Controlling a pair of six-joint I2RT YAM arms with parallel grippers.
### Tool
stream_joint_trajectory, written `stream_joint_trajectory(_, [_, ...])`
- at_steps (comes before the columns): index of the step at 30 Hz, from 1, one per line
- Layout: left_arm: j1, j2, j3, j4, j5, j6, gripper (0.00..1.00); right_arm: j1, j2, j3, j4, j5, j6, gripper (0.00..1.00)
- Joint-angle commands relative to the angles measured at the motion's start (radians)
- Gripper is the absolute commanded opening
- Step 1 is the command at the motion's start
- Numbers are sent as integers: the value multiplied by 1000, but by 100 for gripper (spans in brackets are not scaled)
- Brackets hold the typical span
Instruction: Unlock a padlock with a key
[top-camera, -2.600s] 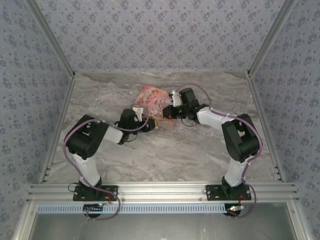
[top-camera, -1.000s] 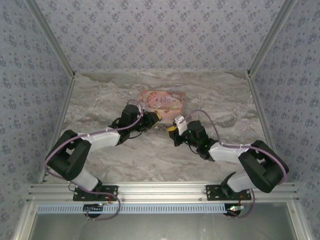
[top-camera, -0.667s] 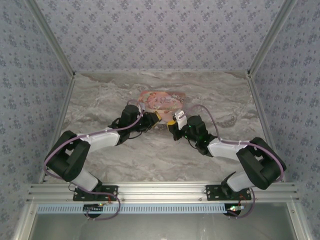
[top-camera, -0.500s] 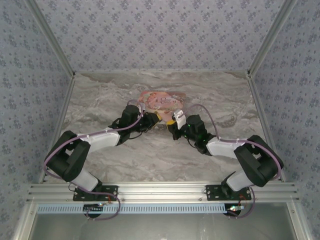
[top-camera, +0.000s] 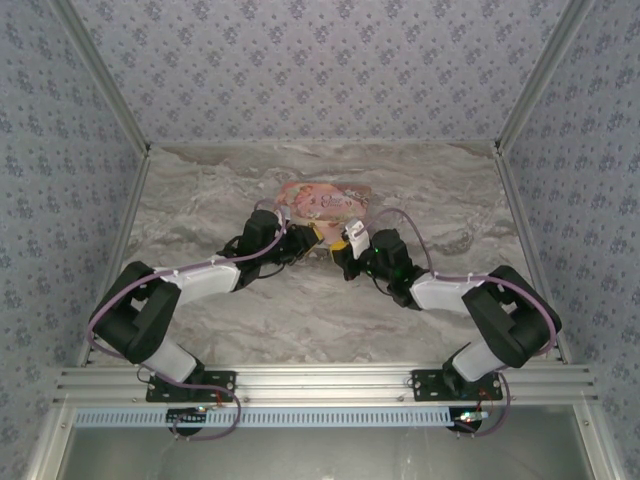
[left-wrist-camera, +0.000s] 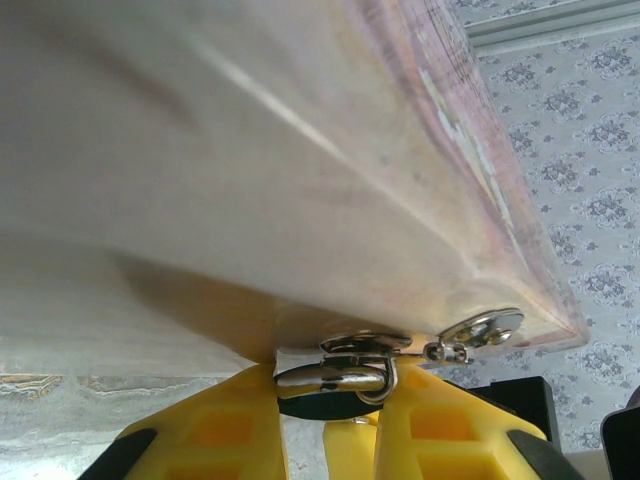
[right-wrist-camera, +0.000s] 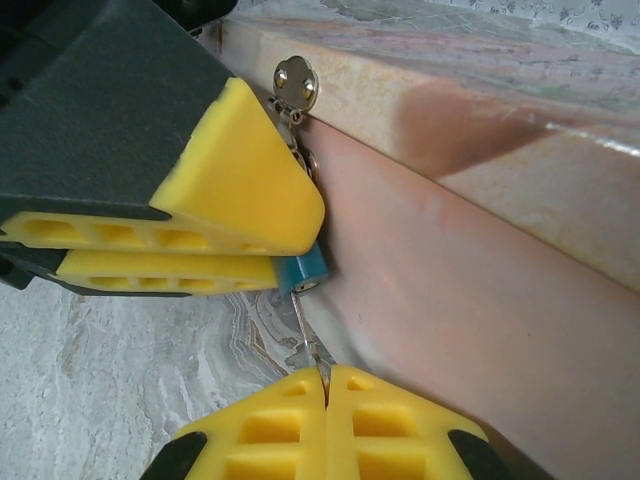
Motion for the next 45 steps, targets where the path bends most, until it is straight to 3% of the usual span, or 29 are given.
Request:
stream_joint_trajectory(1, [-10, -46, 12, 46, 12, -11, 13, -7, 19, 31, 42, -21, 15, 0])
stream_joint_trajectory(40, [-53, 3, 30, 100, 20, -36, 12, -14, 139, 207, 156, -185, 124, 0])
stream_joint_trajectory(45, [-53, 32, 31, 116, 13, -36, 12, -15, 147, 165, 152, -178, 140, 0])
